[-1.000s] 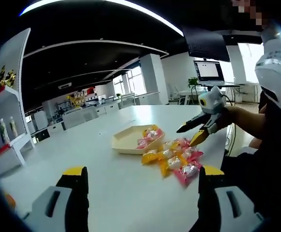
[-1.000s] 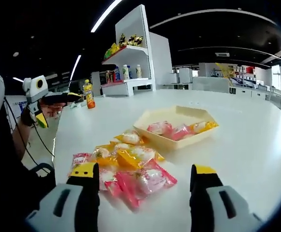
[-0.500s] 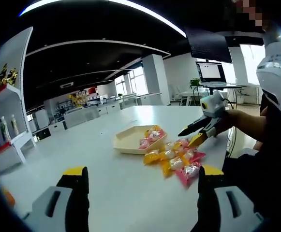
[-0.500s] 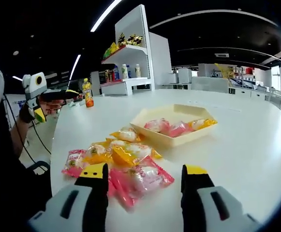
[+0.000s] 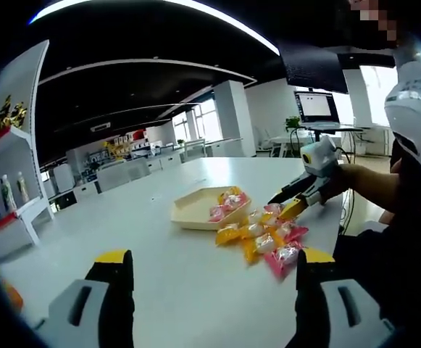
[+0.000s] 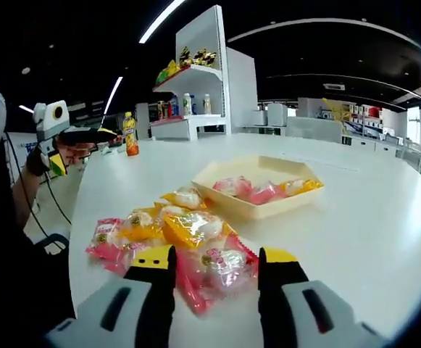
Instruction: Pick up the marshmallows scattered on the table and place them into the bowl on the table
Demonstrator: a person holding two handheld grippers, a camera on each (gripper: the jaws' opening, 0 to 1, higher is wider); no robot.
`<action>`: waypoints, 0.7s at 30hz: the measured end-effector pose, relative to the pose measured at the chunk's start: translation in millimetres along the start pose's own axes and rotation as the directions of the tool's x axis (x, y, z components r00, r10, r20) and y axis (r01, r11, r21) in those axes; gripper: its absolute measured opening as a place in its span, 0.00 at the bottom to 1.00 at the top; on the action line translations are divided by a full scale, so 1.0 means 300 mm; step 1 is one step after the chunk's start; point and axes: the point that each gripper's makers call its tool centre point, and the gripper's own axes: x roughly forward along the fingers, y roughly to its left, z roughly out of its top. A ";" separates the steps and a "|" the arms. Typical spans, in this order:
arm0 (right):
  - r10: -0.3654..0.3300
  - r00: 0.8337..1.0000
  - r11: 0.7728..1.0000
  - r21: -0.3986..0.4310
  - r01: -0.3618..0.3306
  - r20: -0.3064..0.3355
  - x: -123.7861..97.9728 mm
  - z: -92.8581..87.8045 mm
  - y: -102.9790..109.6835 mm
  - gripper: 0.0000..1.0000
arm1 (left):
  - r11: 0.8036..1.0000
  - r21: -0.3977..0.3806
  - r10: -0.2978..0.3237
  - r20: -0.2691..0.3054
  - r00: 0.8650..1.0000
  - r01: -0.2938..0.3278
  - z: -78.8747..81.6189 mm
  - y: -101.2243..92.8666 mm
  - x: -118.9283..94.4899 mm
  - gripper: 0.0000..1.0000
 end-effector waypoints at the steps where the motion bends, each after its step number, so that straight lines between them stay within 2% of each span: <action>1: -0.003 1.000 1.000 -0.001 0.003 -0.001 0.000 0.000 0.000 0.43 | 1.000 0.000 0.001 0.000 1.000 -0.001 0.000 0.000 -0.001 0.92; 9: -0.013 1.000 1.000 -0.001 0.013 -0.006 0.001 0.000 -0.004 0.38 | 1.000 -0.003 0.001 -0.002 1.000 -0.001 -0.003 -0.003 0.005 0.92; 11: -0.030 1.000 1.000 0.003 0.030 -0.006 -0.002 -0.001 -0.016 0.31 | 1.000 -0.001 -0.005 -0.001 1.000 0.005 -0.002 -0.009 0.010 0.91; 21: -0.042 0.999 0.997 0.059 0.042 0.009 -0.010 0.005 -0.031 0.28 | 1.000 0.014 -0.019 0.008 1.000 0.019 0.015 -0.025 0.017 0.91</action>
